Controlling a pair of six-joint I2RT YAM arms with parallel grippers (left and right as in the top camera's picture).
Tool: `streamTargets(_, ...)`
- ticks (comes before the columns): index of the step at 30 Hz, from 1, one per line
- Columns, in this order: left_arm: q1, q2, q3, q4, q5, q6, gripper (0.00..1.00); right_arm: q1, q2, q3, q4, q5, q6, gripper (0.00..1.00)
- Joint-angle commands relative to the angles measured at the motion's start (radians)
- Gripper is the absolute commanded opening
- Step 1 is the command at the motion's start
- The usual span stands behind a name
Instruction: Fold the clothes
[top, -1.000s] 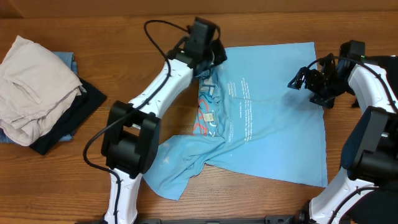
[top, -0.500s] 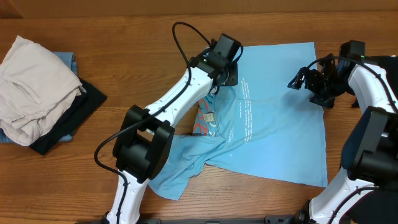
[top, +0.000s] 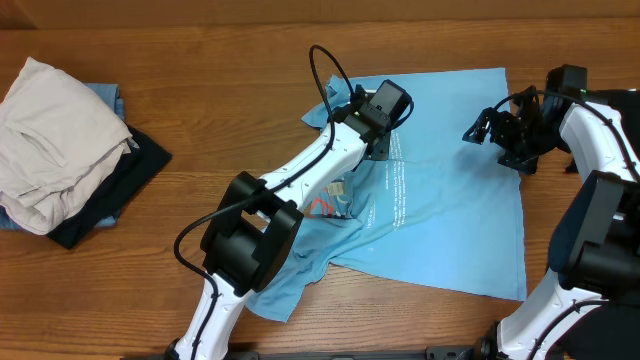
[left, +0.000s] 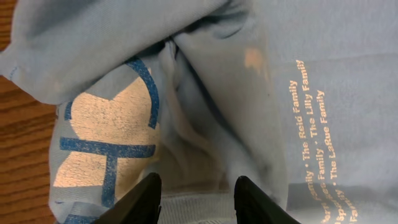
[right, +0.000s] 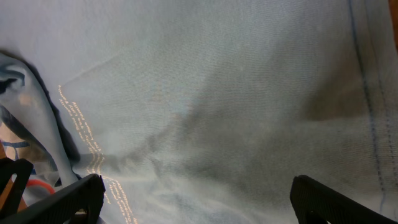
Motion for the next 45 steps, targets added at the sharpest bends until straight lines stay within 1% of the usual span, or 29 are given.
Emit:
streamTargets(1, -0.004, 0.037, 0.021, 0.023, -0.033, 0.015, 0.42, 0.002, -0.024, 0.018, 0.002, -0.009, 0.003, 1.00)
streamTargets(5, -0.004, 0.055, 0.021, 0.042, -0.033, 0.018, 0.43, 0.002, -0.024, 0.018, 0.002, -0.009, 0.003, 1.00)
streamTargets(8, -0.004, 0.056, 0.021, 0.061, -0.033, 0.056, 0.46, 0.002, -0.024, 0.018, 0.002, -0.009, 0.003, 1.00)
streamTargets(12, -0.005, 0.056, 0.021, 0.068, -0.033, 0.143, 0.46, 0.002, -0.024, 0.018, 0.002, -0.009, 0.003, 1.00)
streamTargets(15, -0.005, 0.056, 0.021, 0.060, -0.033, 0.169, 0.46, 0.002, -0.024, 0.018, 0.002, -0.009, 0.003, 1.00)
streamTargets(23, -0.006, 0.058, 0.021, 0.038, -0.021, 0.177, 0.47, 0.002, -0.024, 0.018, 0.002, -0.009, 0.003, 1.00)
streamTargets(25, -0.006, 0.059, 0.021, 0.022, -0.021, 0.176, 0.50, 0.002, -0.024, 0.018, 0.002, -0.009, 0.004, 1.00)
streamTargets(31, -0.010, 0.066, 0.021, 0.019, -0.021, 0.177, 0.52, 0.002, -0.024, 0.018, 0.002, -0.009, 0.004, 1.00)
streamTargets(33, -0.010, 0.066, 0.021, 0.019, -0.022, 0.187, 0.49, 0.002, -0.024, 0.018, 0.002, -0.009, 0.003, 1.00)
streamTargets(35, -0.010, 0.066, 0.021, 0.019, -0.022, 0.208, 0.44, 0.002, -0.024, 0.018, 0.002, -0.009, 0.003, 1.00)
streamTargets(37, -0.010, 0.066, 0.021, 0.018, -0.022, 0.211, 0.40, 0.002, -0.024, 0.018, 0.002, -0.009, 0.003, 1.00)
streamTargets(42, -0.010, 0.066, 0.021, 0.018, -0.022, 0.211, 0.32, 0.002, -0.024, 0.018, 0.002, -0.009, 0.003, 1.00)
streamTargets(45, -0.010, 0.066, 0.021, 0.019, -0.022, 0.210, 0.31, 0.002, -0.024, 0.018, 0.002, -0.009, 0.003, 1.00)
